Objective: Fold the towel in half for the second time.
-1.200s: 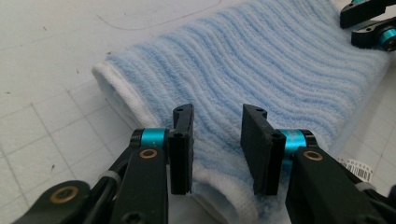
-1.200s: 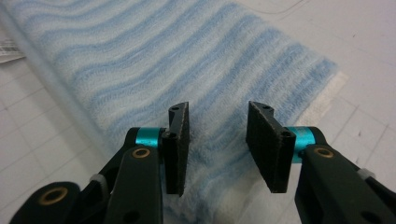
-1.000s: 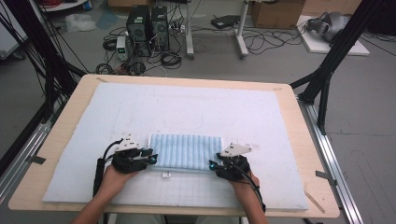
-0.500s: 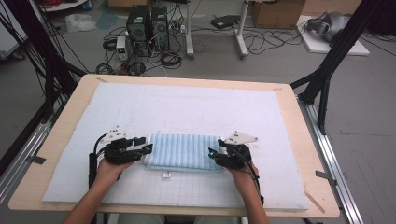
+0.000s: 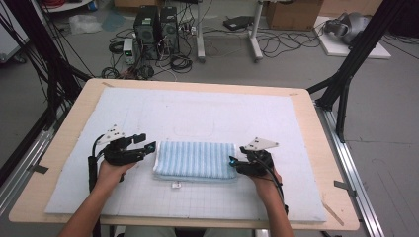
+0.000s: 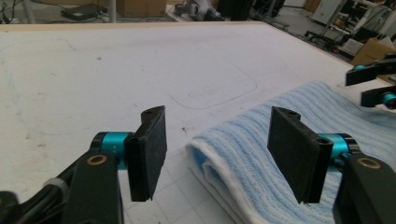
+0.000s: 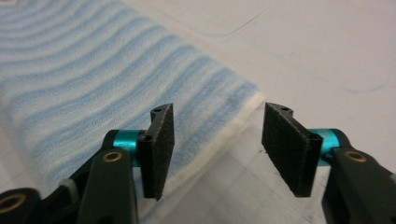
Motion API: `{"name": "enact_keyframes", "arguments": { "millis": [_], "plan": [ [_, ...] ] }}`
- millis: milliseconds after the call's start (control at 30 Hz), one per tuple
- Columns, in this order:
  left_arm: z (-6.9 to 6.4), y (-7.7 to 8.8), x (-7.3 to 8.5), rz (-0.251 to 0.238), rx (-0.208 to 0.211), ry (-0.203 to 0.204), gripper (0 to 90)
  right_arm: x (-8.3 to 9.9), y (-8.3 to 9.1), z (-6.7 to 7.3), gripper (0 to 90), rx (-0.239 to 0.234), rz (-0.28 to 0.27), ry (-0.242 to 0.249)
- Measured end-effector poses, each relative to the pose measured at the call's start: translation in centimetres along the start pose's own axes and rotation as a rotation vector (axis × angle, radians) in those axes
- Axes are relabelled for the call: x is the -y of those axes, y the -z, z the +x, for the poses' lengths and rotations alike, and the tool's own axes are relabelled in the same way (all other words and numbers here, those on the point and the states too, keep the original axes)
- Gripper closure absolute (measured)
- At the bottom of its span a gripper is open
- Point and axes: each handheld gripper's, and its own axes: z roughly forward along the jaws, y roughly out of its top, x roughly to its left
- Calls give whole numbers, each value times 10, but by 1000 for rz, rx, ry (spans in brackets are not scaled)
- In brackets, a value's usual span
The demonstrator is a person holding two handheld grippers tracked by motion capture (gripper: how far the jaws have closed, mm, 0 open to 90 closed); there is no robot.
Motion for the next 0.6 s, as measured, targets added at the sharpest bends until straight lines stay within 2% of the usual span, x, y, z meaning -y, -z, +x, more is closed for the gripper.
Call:
{"name": "enact_keyframes", "arguments": {
  "millis": [67, 133, 167, 233, 333, 600],
  "plan": [
    [1, 2, -1, -13, -10, 3, 298, 0, 9, -4, 350, 29, -34, -12],
    [0, 4, -3, -24, -23, -4, 185, 1, 16, -7, 286, 49, -49, -26],
    [0, 5, -4, -30, -17, -3, 153, 2, 20, -10, 246, 75, -54, -24],
    [1, 7, -5, -50, -1, -1, 156, 3, 25, -13, 189, 106, -56, -17],
    [2, 9, -7, -69, 14, -1, 156, 5, 31, -20, 119, 117, -74, -31],
    [6, 12, -10, -81, -3, -6, 162, 12, 50, -30, 118, 136, -118, -43]
  ]
}}
